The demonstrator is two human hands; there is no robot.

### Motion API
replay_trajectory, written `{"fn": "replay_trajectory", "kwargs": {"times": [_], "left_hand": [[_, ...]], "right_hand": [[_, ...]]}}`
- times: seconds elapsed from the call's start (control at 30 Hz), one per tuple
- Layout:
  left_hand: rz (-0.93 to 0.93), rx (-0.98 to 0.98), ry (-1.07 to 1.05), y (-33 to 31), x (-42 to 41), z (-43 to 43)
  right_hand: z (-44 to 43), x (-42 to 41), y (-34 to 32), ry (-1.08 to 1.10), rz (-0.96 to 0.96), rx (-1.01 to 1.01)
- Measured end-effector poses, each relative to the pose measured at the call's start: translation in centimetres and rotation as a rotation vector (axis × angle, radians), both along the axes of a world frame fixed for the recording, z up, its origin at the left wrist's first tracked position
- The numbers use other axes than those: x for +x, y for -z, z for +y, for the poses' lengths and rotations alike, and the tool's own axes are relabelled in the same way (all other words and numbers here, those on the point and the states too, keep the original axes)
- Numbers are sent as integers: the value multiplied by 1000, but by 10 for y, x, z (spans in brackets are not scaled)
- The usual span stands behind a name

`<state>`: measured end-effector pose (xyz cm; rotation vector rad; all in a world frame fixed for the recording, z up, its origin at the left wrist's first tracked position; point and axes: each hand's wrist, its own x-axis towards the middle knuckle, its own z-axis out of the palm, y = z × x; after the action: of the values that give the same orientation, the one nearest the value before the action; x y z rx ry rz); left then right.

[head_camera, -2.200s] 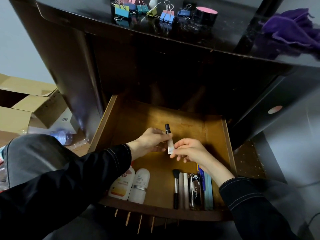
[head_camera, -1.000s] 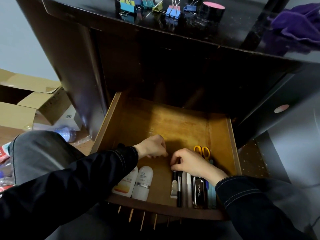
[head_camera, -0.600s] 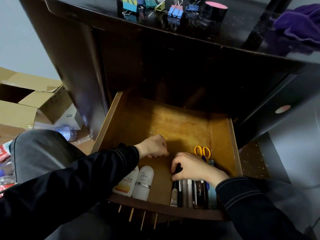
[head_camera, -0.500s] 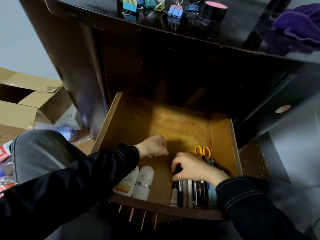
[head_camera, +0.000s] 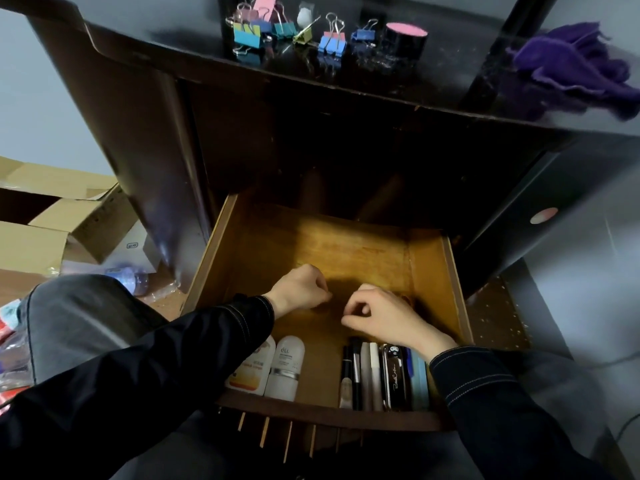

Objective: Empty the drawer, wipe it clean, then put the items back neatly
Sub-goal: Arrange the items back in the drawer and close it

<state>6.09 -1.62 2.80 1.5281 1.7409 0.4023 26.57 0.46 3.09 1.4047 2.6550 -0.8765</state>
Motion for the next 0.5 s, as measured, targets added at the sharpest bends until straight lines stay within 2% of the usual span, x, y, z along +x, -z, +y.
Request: {"fn": "replay_trajectory", "kwargs": {"times": [0.1, 0.2, 0.37, 0.43, 0.5], "left_hand": [[-34, 185, -9, -22, -4, -6], [-78, 363, 19, -49, -6, -18], [-4, 733, 37, -133, -10, -34], [-20, 829, 31, -167, -11, -39], [-27, 917, 24, -193, -12, -44]], "right_hand": [[-5, 4, -27, 69, 73, 105], [-15, 4, -71, 35, 163, 270], [-18, -11, -191, 9, 513, 640], [-11, -18, -228, 59, 601, 785], [2, -24, -251, 166, 612, 872]]}}
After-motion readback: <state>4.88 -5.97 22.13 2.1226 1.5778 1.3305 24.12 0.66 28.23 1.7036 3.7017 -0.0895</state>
